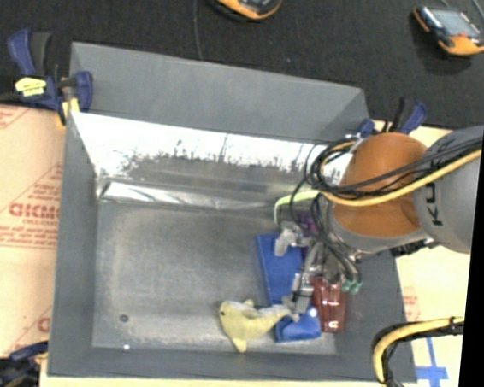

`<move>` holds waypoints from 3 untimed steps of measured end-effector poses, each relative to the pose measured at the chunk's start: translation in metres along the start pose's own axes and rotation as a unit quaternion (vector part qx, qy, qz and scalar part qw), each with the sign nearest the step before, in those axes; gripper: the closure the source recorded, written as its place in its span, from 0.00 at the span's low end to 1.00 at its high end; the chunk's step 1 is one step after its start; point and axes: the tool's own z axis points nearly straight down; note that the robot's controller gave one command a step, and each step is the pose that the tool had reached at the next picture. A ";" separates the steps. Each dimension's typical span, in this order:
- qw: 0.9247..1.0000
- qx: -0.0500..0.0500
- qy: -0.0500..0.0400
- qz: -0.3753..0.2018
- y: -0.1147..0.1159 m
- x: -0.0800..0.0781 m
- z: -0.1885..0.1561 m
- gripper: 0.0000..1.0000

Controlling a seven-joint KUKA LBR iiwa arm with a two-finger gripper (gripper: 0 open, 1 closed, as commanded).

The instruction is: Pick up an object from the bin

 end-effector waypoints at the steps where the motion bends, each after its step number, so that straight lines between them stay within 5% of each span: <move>1: 1.000 0.000 -0.004 -0.001 0.000 -0.001 -0.005 0.00; 2: 1.000 0.001 -0.004 -0.018 0.032 0.057 0.049 0.00; 3: 1.000 0.001 -0.019 -0.022 0.040 0.086 0.075 1.00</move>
Offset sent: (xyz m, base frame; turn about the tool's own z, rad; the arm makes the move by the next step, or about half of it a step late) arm -0.0607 0.0353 -0.0515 -0.0385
